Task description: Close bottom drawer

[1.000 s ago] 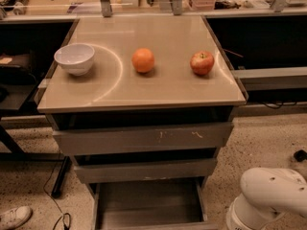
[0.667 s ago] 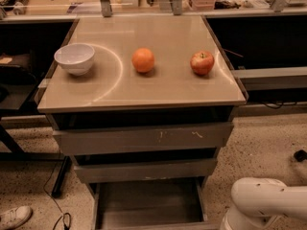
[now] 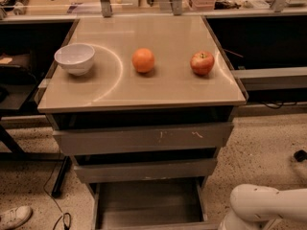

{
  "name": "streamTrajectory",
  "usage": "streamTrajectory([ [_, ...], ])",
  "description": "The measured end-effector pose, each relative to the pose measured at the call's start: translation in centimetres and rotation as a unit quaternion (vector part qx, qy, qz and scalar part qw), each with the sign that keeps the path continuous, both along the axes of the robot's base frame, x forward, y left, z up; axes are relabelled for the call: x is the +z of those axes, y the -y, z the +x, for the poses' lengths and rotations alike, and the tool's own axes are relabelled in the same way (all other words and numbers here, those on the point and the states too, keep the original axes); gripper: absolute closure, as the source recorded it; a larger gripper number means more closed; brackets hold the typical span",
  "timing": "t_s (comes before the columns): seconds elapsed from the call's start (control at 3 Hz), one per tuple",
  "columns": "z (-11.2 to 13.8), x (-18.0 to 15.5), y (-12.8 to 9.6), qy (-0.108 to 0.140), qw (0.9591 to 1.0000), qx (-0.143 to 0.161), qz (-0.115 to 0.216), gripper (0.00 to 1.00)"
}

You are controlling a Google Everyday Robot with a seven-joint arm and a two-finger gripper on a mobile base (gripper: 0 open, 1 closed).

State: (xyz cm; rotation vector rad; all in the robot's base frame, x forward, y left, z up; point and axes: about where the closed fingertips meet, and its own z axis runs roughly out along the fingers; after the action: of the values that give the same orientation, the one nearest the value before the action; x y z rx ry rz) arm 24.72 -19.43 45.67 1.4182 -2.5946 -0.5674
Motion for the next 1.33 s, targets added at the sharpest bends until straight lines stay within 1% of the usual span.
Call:
streamTrajectory([
  [0.33, 1.0, -5.3, -0.6, 0.002, 0.9985, -0.037, 0.04, 1.0],
  [0.67, 1.8, -10.6, -1.2, -0.016, 0.9951, -0.069, 0.069, 1.0],
  [1.0, 0.2, -15.1, -2.8, -0.063, 0.9914, -0.078, 0.084, 1.0],
  [1.33, -0.8, -16.0, -3.2, -0.077, 0.99, -0.08, 0.088, 1.0],
])
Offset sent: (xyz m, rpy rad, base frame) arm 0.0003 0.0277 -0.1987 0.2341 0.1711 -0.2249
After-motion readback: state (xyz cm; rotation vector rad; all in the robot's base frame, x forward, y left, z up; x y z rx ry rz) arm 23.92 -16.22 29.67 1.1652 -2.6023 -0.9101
